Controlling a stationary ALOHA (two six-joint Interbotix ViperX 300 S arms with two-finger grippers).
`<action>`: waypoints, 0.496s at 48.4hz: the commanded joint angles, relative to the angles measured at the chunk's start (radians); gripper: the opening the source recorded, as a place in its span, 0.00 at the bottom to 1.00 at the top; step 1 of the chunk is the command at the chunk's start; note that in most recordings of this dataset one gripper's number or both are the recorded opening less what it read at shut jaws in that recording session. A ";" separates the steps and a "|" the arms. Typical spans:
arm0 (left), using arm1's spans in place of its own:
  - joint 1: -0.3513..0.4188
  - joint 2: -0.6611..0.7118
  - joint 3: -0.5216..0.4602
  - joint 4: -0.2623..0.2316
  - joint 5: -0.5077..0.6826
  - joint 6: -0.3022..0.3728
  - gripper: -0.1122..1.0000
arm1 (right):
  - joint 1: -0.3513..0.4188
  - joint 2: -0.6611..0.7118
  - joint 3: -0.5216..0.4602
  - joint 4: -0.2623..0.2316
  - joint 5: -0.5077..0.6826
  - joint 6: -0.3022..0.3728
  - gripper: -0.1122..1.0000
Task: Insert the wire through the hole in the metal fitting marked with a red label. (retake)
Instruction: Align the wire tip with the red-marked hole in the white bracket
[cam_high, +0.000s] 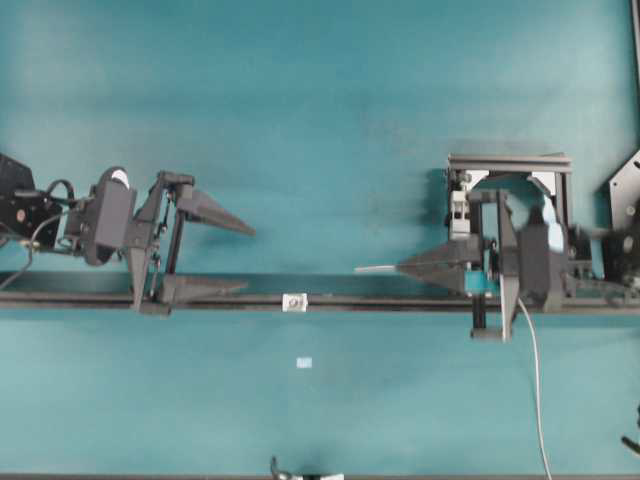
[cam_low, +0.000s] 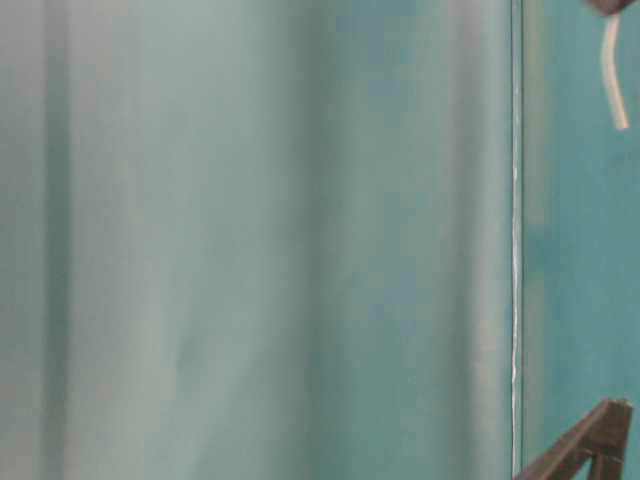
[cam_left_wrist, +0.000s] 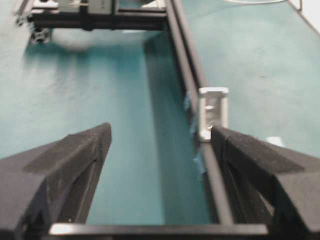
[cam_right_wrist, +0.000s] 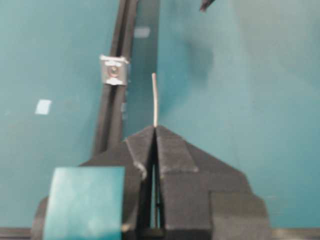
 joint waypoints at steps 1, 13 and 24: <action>-0.026 -0.006 -0.009 -0.009 -0.025 0.000 0.45 | 0.052 0.037 -0.023 0.048 -0.074 0.000 0.12; -0.063 0.011 -0.015 -0.023 -0.041 -0.009 0.45 | 0.107 0.175 -0.086 0.083 -0.187 0.014 0.12; -0.072 0.055 -0.032 -0.021 -0.061 -0.021 0.45 | 0.110 0.252 -0.101 0.091 -0.224 0.061 0.12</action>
